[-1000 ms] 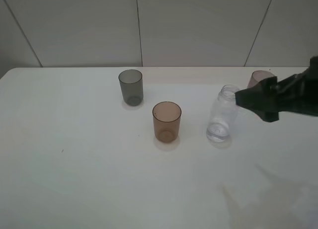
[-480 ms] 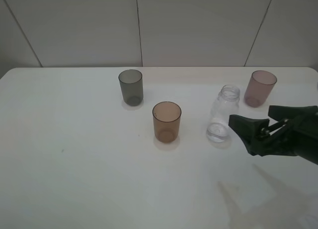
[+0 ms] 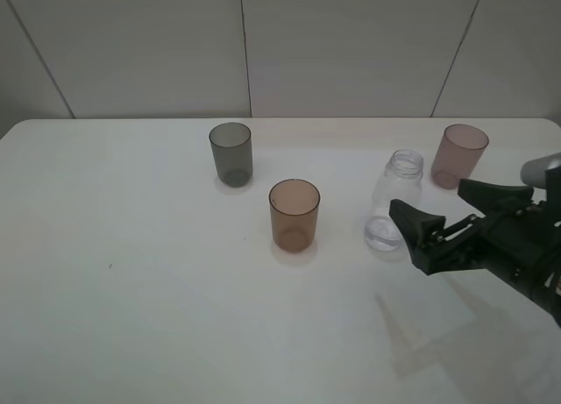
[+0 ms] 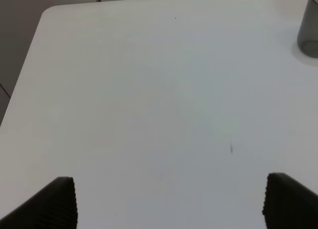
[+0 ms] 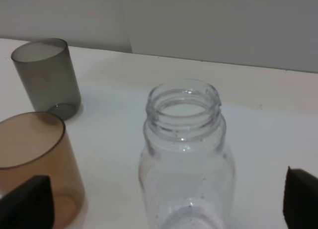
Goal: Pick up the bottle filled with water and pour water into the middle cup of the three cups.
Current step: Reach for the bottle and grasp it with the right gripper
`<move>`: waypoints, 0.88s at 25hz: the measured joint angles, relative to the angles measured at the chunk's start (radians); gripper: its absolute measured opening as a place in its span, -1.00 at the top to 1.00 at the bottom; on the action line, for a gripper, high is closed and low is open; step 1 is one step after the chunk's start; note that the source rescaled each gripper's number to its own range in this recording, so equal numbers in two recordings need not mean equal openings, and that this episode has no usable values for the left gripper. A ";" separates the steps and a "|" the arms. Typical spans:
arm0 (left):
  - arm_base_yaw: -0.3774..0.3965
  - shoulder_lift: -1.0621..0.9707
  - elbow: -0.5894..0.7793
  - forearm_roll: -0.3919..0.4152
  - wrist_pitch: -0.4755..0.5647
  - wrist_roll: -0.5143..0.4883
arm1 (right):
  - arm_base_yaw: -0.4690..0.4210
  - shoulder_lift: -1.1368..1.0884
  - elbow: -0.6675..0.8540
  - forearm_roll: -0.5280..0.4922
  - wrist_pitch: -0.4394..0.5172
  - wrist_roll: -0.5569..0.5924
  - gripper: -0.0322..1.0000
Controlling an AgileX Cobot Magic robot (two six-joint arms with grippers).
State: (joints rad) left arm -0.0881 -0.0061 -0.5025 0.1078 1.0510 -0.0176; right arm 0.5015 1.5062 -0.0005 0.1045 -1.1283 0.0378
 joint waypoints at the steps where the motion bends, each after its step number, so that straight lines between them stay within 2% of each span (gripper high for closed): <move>1: 0.000 0.000 0.000 0.000 0.000 0.000 | 0.000 0.051 0.000 -0.002 -0.035 0.000 -0.99; 7: 0.000 0.000 0.000 0.000 0.000 0.000 | 0.000 0.284 -0.004 -0.005 -0.065 0.000 -0.99; 12: 0.000 0.000 0.000 0.000 0.000 0.000 | 0.000 0.302 -0.060 -0.003 -0.073 -0.026 -0.99; 22: 0.000 0.000 0.000 0.000 0.000 0.000 | 0.000 0.401 -0.191 0.067 -0.076 -0.029 -0.99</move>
State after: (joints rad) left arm -0.0881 -0.0061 -0.5025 0.1078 1.0510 -0.0176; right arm 0.5015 1.9070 -0.1914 0.1715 -1.2043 0.0085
